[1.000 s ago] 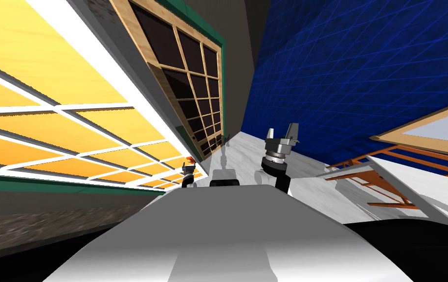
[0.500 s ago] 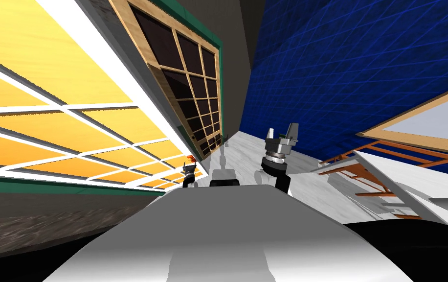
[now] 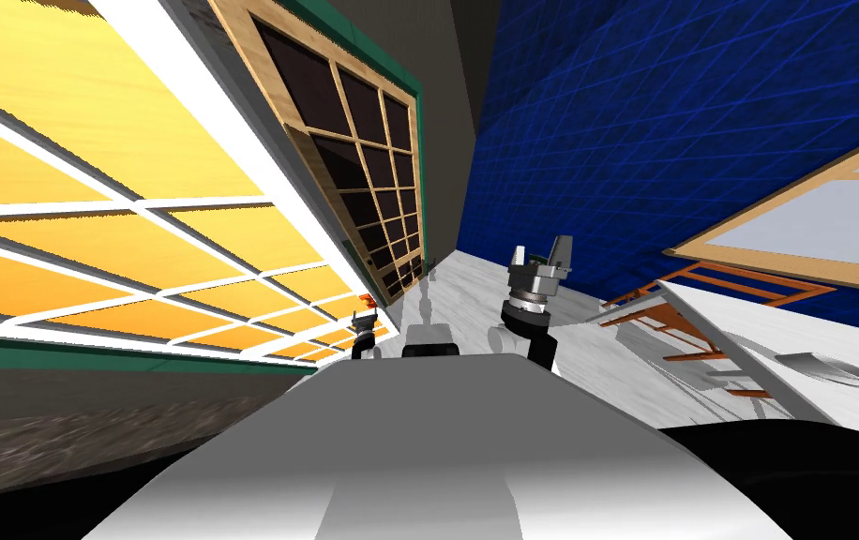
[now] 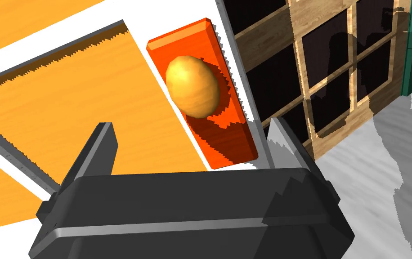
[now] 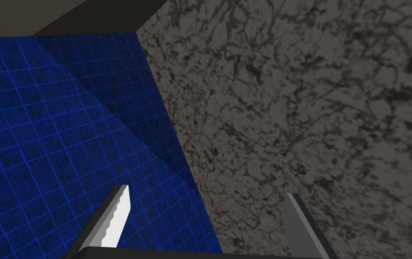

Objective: Pull the door open

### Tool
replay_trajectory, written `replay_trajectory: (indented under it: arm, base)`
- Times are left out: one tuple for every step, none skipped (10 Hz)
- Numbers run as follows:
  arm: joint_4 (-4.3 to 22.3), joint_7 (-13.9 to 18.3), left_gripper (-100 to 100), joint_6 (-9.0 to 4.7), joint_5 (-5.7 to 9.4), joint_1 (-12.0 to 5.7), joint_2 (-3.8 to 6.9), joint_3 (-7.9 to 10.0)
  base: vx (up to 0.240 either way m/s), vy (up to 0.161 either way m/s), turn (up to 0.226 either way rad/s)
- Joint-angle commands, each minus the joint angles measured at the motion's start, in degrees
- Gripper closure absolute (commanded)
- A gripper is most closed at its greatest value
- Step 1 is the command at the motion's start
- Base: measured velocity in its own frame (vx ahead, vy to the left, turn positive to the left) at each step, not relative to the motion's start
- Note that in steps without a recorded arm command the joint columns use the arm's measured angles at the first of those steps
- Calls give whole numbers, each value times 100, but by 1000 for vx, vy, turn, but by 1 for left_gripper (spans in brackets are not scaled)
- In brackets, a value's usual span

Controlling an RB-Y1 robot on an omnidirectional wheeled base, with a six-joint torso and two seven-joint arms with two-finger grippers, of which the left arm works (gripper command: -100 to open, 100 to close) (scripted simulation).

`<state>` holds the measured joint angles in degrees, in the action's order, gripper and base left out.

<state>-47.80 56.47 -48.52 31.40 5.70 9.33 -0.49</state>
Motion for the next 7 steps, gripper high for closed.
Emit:
replay_trajectory:
  arm:
    - [-51,286,-100,9,132,0,-10,-74]
    - [-74,457,-100,10,213,-4,-14,-119]
    - [-74,503,-100,10,213,-4,-14,-119]
    - [-96,681,-100,10,291,-7,-18,-164]
    - [-116,841,-100,11,361,-10,-22,-203]
    - [-135,999,-100,11,430,-12,-25,-242]
    - [-151,1126,-100,12,485,-15,-28,-274]
  base:
    - [-79,24,-83]
    - [-95,24,-84]
    - [-65,15,-18]
    - [-54,11,-34]
    - [-70,17,-84]
    - [-89,15,-60]
    - [-85,14,-48]
